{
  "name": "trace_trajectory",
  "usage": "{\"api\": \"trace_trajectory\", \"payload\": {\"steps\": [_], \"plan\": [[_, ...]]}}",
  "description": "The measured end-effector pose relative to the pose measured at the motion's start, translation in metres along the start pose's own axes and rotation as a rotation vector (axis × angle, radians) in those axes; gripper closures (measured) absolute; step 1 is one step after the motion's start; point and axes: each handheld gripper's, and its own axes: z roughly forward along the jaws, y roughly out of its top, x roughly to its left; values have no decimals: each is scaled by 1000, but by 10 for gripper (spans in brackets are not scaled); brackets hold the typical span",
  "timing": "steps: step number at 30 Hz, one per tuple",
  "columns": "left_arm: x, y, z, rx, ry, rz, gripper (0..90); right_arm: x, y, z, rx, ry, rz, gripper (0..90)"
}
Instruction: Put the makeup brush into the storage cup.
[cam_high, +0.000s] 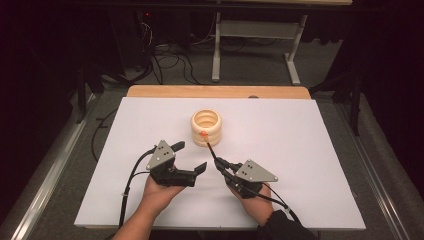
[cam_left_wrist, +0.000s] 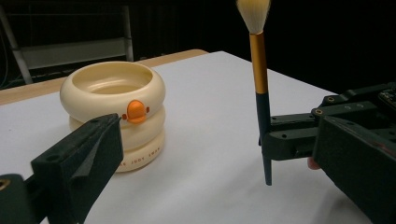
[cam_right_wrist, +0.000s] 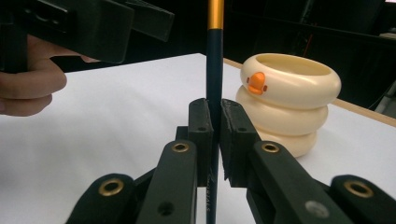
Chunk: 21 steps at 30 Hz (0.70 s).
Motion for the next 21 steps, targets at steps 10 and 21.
{"api": "trace_trajectory", "payload": {"steps": [10, 21], "plan": [[0, 0, 0, 0, -4, -3, 33, 8, 0, 3, 5, 18, -4, 862], [0, 1, -1, -3, -10, -9, 52, 14, -1, 7, -3, 33, -13, 862]]}}
